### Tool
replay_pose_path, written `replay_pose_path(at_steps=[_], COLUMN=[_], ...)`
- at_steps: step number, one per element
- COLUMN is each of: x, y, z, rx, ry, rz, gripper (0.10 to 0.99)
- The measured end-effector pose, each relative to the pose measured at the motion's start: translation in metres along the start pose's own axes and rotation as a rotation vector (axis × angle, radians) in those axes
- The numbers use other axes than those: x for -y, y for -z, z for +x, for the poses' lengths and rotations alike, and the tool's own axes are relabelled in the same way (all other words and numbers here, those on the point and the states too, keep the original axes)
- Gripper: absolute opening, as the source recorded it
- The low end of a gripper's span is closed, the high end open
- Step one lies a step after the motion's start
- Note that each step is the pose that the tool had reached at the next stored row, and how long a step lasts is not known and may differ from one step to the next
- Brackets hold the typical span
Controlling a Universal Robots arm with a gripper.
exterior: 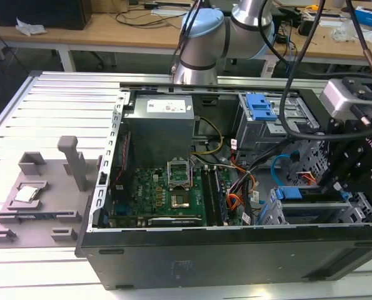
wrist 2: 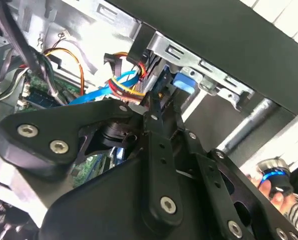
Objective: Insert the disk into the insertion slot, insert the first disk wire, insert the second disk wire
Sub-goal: 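Insert the first disk wire, then insert the second disk wire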
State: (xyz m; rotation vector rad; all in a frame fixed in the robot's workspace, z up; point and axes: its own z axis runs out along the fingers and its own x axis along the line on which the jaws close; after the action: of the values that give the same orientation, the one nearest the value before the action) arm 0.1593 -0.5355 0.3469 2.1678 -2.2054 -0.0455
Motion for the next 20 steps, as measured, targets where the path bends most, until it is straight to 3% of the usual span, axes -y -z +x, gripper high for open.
replay_pose_path(at_steps=[2, 3, 4, 7, 20], x=[-0.0009, -0.0015, -0.0021, -0.0026, -0.0027], y=[0.015, 0.0266, 0.0369, 0.0457, 0.0478], z=[-0.0012, -0.0025, -0.0029, -0.0028, -0.0028], rx=[-0.0003, -0.0003, -0.0005, -0.0005, -0.0005], ry=[0.0, 0.0, 0.0, 0.0, 0.0], rz=[0.0, 0.0, 0.0, 0.0, 0.0], gripper=[0.235, 0.106, 0.106, 0.106, 0.106])
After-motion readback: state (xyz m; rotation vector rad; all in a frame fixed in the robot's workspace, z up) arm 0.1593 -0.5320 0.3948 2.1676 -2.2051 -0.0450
